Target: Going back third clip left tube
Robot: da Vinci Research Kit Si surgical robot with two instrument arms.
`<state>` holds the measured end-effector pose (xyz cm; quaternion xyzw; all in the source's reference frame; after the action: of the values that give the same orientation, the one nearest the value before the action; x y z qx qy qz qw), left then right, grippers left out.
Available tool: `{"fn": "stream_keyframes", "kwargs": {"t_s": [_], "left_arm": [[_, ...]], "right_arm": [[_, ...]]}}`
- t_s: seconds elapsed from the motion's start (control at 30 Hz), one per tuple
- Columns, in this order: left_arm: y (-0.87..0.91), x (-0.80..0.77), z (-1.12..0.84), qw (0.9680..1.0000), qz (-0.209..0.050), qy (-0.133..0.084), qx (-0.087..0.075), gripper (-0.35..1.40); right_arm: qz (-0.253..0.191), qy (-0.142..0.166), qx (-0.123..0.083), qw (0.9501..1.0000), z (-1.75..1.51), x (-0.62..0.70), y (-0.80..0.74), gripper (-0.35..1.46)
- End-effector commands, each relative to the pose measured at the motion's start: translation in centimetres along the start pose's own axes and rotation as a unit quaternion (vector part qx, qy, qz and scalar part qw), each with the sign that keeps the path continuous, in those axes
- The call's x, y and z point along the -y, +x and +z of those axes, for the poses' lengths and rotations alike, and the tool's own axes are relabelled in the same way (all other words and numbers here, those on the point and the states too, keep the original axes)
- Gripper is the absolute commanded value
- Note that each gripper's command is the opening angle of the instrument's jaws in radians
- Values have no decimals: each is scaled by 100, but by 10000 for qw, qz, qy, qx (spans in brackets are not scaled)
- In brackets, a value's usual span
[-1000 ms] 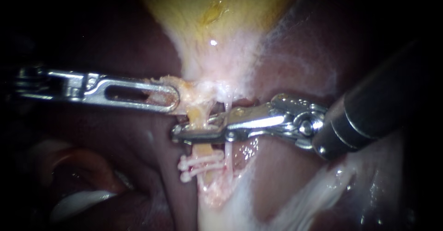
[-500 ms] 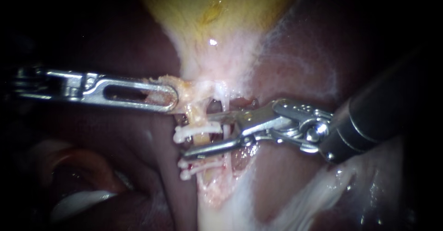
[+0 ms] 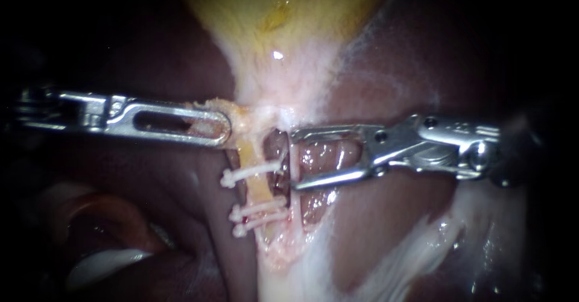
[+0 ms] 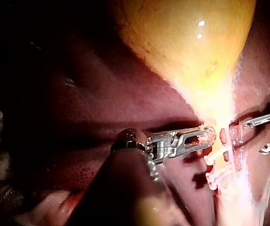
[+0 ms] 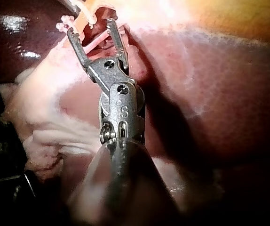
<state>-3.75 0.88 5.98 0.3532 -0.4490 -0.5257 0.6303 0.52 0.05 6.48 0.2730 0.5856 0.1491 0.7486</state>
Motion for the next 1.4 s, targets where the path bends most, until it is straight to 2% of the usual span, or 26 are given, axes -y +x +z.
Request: {"fn": "stream_keyframes", "kwargs": {"t_s": [0.03,0.17,0.33,0.6,0.73,1.07,1.4], "left_arm": [[0,0,0,10000,0,3,0,-35],[0,-1,0,10000,1,3,-1,-35],[0,-1,0,10000,1,3,-1,-35],[0,-3,1,10000,5,3,0,-35],[1,-9,6,10000,15,-2,5,-35],[1,-38,40,9999,66,-110,-48,-35],[4,-49,60,9997,89,-211,-71,-35]], "right_arm": [[-41,29,1,10000,-10,3,2,50],[-168,57,3,9998,-37,14,8,50],[-237,64,1,9997,-59,22,17,50],[-247,51,3,9997,-69,23,18,50],[-247,53,3,9997,-69,25,19,50],[-247,53,3,9997,-69,27,19,50],[-247,51,3,9997,-68,28,20,50]]}}
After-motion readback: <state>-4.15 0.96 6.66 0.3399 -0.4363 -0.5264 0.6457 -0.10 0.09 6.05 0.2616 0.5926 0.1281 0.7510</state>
